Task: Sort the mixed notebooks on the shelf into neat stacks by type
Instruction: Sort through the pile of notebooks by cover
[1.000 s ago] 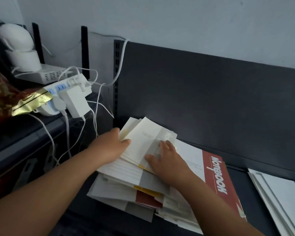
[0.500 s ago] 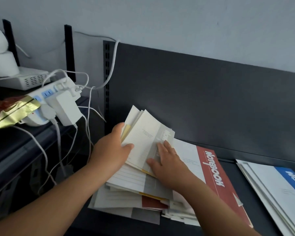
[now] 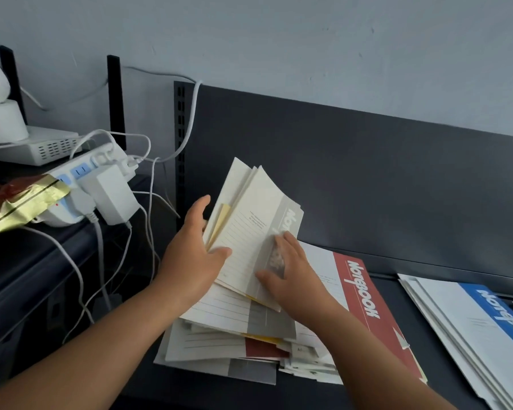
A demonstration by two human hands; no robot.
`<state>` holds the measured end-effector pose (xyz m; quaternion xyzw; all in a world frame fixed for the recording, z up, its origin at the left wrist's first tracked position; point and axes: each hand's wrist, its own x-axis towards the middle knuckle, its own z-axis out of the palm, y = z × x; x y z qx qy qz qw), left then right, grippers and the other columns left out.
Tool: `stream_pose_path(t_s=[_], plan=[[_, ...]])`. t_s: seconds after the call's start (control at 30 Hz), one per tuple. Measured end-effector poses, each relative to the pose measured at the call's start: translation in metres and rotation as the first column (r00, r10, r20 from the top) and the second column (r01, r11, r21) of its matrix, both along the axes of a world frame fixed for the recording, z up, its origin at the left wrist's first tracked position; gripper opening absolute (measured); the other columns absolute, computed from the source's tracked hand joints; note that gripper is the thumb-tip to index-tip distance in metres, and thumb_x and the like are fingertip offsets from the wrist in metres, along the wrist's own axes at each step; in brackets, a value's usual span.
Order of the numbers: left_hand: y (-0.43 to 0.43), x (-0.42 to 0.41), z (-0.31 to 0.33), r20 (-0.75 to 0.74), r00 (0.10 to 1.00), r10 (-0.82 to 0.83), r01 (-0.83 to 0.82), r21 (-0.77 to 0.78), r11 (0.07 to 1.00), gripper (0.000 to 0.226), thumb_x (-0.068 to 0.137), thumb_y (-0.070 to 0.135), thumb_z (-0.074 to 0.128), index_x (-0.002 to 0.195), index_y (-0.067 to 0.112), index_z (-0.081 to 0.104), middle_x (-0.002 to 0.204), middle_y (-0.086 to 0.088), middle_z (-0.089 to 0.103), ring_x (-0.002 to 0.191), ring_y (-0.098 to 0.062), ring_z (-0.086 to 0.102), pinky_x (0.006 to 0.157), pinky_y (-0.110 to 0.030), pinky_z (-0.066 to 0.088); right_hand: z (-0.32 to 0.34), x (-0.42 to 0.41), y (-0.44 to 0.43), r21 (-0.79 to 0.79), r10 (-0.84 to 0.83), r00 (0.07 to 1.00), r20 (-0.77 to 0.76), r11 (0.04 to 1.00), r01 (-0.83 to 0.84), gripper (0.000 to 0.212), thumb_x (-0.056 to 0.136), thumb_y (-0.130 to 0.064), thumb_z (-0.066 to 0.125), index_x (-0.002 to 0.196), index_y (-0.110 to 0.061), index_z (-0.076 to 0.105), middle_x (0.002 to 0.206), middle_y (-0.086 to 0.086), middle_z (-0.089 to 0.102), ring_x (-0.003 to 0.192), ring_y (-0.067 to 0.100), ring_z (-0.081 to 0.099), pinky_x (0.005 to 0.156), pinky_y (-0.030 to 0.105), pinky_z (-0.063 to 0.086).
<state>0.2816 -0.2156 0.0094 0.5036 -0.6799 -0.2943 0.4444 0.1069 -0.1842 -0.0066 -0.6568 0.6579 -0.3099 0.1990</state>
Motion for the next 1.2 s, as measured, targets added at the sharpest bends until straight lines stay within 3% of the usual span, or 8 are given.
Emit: stream_pose_path(t_s=[0.1,0.2,0.27,0.43,0.57,0.67,0.93,1.2], plan=[[-0.001,0.004,0.007,-0.16,0.987,-0.016,0.019,0.02,1.0,0.085,0.086,0.006,0.067,0.15,0.035,0.019,0.114,0.007,0.055,0.09,0.0,0.059,0.063,-0.01,0.045,0.001,-0.004,-0.003,-0.091,-0.085,0.948,0.307,0.989,0.119,0.046,0.095,-0.026,0.06,0.136,-0.025,0.039,0.137,-0.014,0.044,0.128,0.013,0.046,0.103,0.036,0.046],[-0.001,0.005,0.018,-0.281,0.96,-0.012,0.022,0.032,0.999,0.071,0.084,0.005,0.067,0.143,0.031,0.036,0.111,0.008,0.062,0.091,-0.003,0.064,0.071,-0.017,0.049,0.012,-0.008,-0.005,0.056,-0.191,0.711,0.677,0.976,0.209,0.047,0.092,-0.031,0.065,0.132,-0.029,0.041,0.121,-0.014,0.057,0.111,0.013,0.06,0.091,0.035,0.053],[0.001,0.003,0.025,-0.317,0.947,-0.042,0.058,0.042,0.997,0.053,0.085,0.004,0.066,0.126,0.032,0.051,0.098,0.012,0.068,0.082,0.002,0.067,0.061,-0.013,0.051,0.017,-0.014,-0.006,0.123,-0.211,0.631,0.747,0.976,0.181,0.042,0.089,-0.032,0.068,0.125,-0.02,0.05,0.114,-0.008,0.066,0.103,0.016,0.066,0.09,0.041,0.055],[0.006,-0.013,0.03,-0.384,0.919,-0.093,0.171,0.174,0.97,0.026,0.085,0.008,0.068,0.099,0.03,0.062,0.089,0.009,0.073,0.079,-0.005,0.07,0.066,-0.024,0.053,0.018,-0.034,0.002,0.137,-0.275,0.627,0.729,0.956,0.26,0.038,0.086,-0.028,0.073,0.119,-0.019,0.058,0.112,-0.001,0.071,0.1,0.022,0.069,0.088,0.048,0.057],[0.012,-0.039,0.032,-0.475,0.868,-0.142,0.317,0.312,0.896,0.013,0.094,0.018,0.059,0.104,0.024,0.063,0.091,-0.001,0.075,0.086,-0.021,0.071,0.073,-0.039,0.055,0.02,-0.058,0.021,0.143,-0.294,0.564,0.772,0.944,0.297,0.023,0.092,-0.016,0.066,0.114,-0.014,0.061,0.109,0.004,0.072,0.098,0.025,0.069,0.086,0.051,0.057],[0.02,-0.062,0.035,-0.55,0.814,-0.188,0.436,0.365,0.823,0.021,0.097,0.01,0.049,0.104,0.022,0.064,0.081,-0.005,0.075,0.075,-0.022,0.072,0.067,-0.038,0.054,0.02,-0.081,0.038,0.148,-0.303,0.524,0.796,0.937,0.317,0.018,0.095,-0.01,0.06,0.113,-0.01,0.061,0.108,0.008,0.072,0.095,0.026,0.069,0.08,0.045,0.059],[0.064,-0.157,0.021,-0.518,0.829,-0.209,0.452,0.401,0.797,0.03,0.09,-0.005,0.053,0.108,0.015,0.065,0.09,-0.013,0.074,0.08,-0.029,0.069,0.068,-0.037,0.054,0.007,-0.171,0.095,0.162,-0.443,0.523,0.728,0.853,0.497,0.025,0.091,-0.016,0.066,0.115,-0.016,0.059,0.104,0.004,0.071,0.092,0.023,0.069,0.084,0.044,0.058],[0.127,-0.273,0.003,-0.49,0.858,-0.155,0.421,0.497,0.759,0.021,0.09,0.001,0.059,0.103,0.016,0.065,0.091,-0.012,0.073,0.083,-0.03,0.07,0.068,-0.041,0.055,-0.001,-0.294,0.169,0.239,-0.493,0.443,0.749,0.824,0.513,0.014,0.091,-0.007,0.063,0.104,-0.011,0.066,0.095,0.008,0.074,0.084,0.026,0.07,0.076,0.041,0.058]])
